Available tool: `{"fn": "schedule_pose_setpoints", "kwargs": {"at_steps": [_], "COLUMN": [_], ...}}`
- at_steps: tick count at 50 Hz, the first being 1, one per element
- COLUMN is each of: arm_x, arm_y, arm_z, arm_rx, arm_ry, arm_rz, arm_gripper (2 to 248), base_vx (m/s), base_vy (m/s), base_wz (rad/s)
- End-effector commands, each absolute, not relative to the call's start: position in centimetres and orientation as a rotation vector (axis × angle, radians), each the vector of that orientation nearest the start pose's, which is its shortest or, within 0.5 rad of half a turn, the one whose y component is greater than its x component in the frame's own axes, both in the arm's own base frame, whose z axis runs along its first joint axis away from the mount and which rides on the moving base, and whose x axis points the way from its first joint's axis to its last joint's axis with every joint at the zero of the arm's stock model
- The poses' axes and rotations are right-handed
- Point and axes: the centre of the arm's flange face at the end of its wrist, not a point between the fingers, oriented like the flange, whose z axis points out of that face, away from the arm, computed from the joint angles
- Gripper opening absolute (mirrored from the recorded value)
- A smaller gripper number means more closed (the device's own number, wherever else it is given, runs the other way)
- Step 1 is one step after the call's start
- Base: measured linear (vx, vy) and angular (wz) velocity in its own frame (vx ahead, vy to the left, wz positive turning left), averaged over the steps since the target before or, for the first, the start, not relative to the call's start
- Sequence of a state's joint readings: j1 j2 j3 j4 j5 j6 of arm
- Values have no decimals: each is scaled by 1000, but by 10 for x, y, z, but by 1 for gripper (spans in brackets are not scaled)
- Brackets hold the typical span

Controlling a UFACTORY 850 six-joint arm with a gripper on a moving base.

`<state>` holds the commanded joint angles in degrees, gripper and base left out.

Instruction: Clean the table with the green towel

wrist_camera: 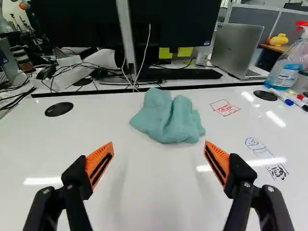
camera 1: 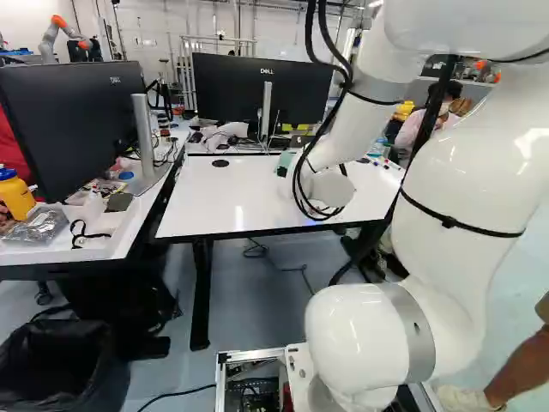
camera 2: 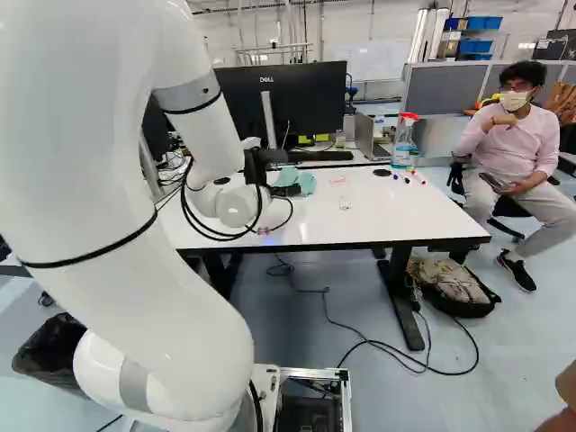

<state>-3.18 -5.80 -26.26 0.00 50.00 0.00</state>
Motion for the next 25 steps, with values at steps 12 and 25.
{"fn": "schedule_pose_setpoints", "kwargs": {"at_steps": [12, 25], "arm_x": [436, 460], "arm_y": [-31, -39], "arm_z": [386, 398], "arm_rx": [-2570, -2548], "arm_ry": [91, 109], "arm_rz": [-1876, -1921], "arm_gripper": [247, 247], "base_vx": [0, 0], "base_vy": [0, 0], "base_wz": [0, 0]}}
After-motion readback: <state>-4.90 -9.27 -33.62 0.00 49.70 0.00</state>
